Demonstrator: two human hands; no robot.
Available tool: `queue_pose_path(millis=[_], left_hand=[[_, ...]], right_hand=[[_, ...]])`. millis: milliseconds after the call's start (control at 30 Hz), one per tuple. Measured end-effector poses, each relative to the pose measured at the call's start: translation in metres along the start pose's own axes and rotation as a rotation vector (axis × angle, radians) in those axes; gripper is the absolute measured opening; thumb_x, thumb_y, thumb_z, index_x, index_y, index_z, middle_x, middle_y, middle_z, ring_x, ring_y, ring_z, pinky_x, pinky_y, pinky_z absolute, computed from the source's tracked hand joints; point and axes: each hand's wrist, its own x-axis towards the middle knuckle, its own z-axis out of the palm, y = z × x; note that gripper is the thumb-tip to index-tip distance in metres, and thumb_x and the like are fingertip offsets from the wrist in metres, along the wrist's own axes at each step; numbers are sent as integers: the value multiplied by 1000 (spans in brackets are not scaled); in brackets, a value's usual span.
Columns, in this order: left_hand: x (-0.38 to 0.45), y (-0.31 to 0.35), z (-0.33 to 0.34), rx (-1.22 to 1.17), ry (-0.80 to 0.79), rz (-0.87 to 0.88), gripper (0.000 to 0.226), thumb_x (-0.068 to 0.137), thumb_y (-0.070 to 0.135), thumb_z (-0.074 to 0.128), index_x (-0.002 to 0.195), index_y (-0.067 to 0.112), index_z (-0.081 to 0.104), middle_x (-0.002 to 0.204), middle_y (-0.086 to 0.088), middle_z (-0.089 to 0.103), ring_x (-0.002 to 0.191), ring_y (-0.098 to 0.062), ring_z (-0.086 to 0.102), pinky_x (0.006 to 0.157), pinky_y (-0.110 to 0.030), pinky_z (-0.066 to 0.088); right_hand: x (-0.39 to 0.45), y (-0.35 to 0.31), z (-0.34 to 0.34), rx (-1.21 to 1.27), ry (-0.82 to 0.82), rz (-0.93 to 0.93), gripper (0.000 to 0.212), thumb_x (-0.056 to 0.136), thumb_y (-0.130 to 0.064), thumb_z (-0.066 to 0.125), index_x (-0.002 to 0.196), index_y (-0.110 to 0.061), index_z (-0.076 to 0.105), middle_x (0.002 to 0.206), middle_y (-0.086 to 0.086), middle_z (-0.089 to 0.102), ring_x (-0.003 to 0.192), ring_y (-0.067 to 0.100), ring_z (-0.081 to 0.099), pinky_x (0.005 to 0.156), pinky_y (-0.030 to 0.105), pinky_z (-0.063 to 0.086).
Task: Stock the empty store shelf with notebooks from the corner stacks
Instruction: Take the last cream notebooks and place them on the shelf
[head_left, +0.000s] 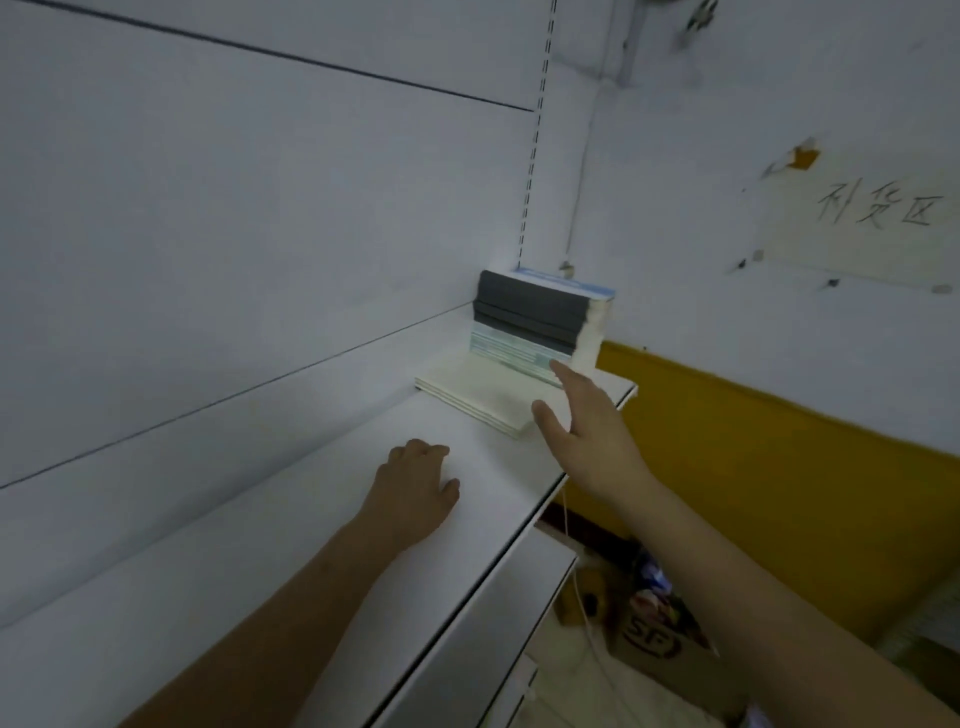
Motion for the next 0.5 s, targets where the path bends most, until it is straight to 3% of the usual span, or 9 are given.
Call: queue_pose_path(millis=[133,233,300,400,500], left_hand=[[53,-17,9,86,5,-39,49,98,42,44,140,19,45,143,-6,40,131,-26,35,106,-37,30],[75,-30,14,66,90,-31,57,88,53,31,130,22,53,131,-5,47,122,-26,41,100,-38,33],[88,-35,17,52,110,-15,48,88,48,38,123,21,58,122,-5,49,116,-26,44,96,-38,35],[108,-35,16,-182,81,-42,25,93,25,56,115,17,63,115,-7,53,112,-25,49,95,-32,40],[126,-26,8,-728,108,-293,17,97,16,53,106,14,67,109,-9,66,102,-24,62,88,-26,47]], right_hand=[[57,32,47,-164,-172,36,75,94,-52,47,153,-16,17,158,5,24,143,21,23,115,29,18],[80,59,81,-281,-281,16,82,90,-59,49,154,-18,16,160,4,19,146,23,14,118,32,13],[88,78,95,-282,-289,4,78,91,-60,48,152,-18,23,159,3,21,147,22,12,119,33,11],[98,96,99,-425,-215,-171,65,92,-59,41,144,-19,42,150,1,42,139,19,36,116,41,19],[105,96,99,-516,41,-357,53,94,-53,37,119,-16,66,108,4,72,98,19,68,106,39,38]])
